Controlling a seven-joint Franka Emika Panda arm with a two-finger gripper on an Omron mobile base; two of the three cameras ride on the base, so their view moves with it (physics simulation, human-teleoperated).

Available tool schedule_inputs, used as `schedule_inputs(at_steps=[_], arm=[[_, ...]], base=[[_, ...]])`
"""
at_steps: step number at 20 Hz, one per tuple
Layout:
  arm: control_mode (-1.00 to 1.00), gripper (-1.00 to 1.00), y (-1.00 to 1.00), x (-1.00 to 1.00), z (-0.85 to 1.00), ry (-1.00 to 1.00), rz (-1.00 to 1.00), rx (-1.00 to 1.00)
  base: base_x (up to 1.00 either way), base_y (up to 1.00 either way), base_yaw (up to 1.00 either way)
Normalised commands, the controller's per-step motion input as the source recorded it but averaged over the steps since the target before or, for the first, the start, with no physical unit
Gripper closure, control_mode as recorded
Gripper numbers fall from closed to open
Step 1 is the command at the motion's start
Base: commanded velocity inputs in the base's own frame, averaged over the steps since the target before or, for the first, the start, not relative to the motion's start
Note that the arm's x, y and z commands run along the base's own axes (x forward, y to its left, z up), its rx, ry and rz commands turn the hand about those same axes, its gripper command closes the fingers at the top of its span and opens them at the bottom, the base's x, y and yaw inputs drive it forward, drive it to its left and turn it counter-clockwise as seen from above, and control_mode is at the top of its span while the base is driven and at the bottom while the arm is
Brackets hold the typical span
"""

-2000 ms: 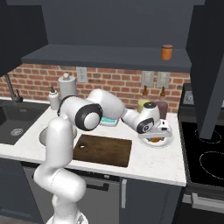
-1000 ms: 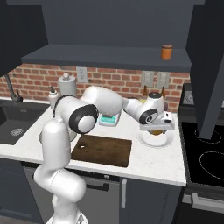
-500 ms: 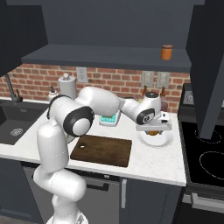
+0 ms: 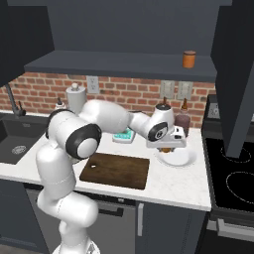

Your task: From the different types of pastries on the counter, select a croissant and place it on the cutting board. Then retrieve a jar of jam from the cabinet and place it alongside the croissant on the cutting board.

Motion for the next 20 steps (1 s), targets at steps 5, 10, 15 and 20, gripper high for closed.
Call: schedule_inputs(at_steps=[5,10,15,20], arm=[[-1.00,1.00,0.35,-0.18,0.00,0.00,0.00,0.00],[-1.00,1.00,0.40,-0.20,0.00,0.00,0.00,0.00],[-1.00,1.00,0.40,-0.14,0.00,0.00,0.03,0.00],[-1.00,1.00,0.33,-0.08,0.00,0.00,0.11,0.00]], base=[[0.00,0.00,0.00],[0.00,0.00,0.00],[0.00,0.00,0.00],[0.00,0.00,0.00]])
